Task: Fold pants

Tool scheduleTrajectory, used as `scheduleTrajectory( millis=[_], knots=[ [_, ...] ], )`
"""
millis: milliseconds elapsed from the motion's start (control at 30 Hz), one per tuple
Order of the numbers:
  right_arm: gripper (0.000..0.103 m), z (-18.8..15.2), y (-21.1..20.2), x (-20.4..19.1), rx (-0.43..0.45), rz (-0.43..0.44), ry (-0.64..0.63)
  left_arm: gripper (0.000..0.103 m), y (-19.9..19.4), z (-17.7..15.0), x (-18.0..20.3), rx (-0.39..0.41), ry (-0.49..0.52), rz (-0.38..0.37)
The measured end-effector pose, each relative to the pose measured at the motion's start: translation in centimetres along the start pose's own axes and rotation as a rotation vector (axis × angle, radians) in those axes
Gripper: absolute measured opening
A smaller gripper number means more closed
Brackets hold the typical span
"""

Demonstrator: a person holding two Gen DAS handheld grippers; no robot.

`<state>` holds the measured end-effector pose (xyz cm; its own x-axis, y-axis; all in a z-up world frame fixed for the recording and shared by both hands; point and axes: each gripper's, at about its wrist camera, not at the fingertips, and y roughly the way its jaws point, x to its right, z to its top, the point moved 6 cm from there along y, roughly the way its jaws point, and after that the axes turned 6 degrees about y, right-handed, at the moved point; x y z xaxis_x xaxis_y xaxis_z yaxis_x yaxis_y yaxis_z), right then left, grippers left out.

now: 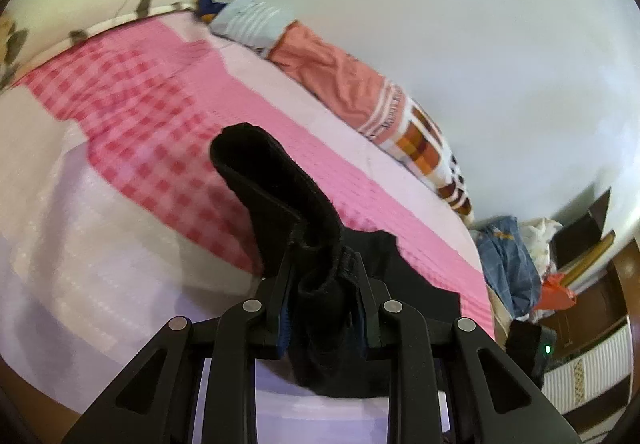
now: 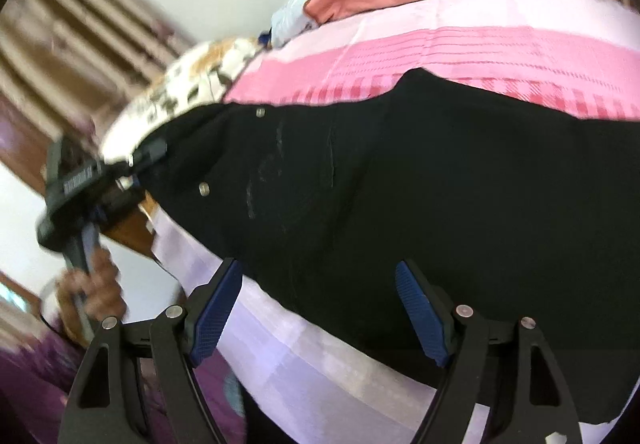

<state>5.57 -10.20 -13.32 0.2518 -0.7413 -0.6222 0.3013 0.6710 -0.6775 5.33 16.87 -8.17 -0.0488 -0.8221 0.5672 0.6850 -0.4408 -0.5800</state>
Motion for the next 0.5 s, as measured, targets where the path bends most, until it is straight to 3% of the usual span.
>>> scheduleTrajectory(
  millis=[200, 367, 500],
  knots=[
    [0.076, 0.7, -1.1, 1.5, 0.038, 0.043, 0.095, 0.025, 0.4, 0.4, 3.6, 0.003, 0.04, -0.047],
    [0.076, 1.3, -2.5, 2.9, 0.075, 0.109, 0.17, 0.025, 2.4, 0.5, 8.8, -0.02, 0.123, -0.106],
    [0.077, 1.8, -4.6, 6.5, 0.133, 0.277, 0.376, 0.025, 5.4, -0.7, 14.3, -0.074, 0.194, -0.192]
  ],
)
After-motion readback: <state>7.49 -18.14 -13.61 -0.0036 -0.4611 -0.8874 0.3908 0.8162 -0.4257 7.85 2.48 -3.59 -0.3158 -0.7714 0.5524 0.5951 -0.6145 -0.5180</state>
